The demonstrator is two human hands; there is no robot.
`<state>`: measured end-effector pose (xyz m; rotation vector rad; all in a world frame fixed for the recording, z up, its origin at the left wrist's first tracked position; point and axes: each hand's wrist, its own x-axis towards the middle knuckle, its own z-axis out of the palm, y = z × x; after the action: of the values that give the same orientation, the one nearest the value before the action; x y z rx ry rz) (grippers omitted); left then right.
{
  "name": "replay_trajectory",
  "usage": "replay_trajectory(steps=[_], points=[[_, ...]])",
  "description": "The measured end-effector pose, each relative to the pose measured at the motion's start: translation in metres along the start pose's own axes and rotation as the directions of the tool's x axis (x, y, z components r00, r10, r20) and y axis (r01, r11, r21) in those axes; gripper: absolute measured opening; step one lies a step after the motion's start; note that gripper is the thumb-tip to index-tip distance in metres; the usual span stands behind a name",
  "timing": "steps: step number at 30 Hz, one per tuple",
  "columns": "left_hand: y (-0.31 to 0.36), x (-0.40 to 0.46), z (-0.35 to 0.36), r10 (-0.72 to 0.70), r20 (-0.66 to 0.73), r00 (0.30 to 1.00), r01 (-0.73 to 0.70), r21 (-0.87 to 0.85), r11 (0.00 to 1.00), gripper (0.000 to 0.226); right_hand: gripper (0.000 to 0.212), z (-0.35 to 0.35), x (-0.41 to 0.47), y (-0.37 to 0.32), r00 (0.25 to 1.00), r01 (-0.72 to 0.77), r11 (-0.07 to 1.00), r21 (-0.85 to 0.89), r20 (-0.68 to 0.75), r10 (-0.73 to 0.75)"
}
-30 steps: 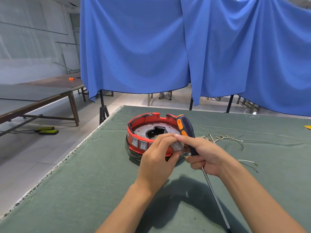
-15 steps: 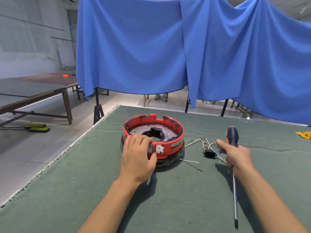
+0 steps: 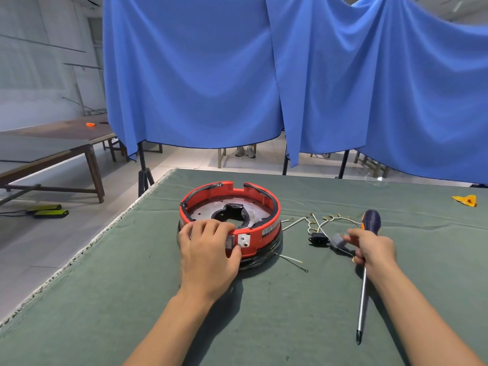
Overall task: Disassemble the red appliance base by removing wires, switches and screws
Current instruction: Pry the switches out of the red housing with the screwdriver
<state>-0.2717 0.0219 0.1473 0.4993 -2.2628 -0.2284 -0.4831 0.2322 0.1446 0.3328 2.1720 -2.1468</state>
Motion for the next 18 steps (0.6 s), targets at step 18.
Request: replay_trajectory(steps=[18], points=[[-0.018,0.002,-0.012,-0.01,0.141,0.99,0.026,-0.114,0.993,0.044,0.035,0.019,-0.086,-0.04,0.958,0.069,0.991,0.118,0.27,-0.099]])
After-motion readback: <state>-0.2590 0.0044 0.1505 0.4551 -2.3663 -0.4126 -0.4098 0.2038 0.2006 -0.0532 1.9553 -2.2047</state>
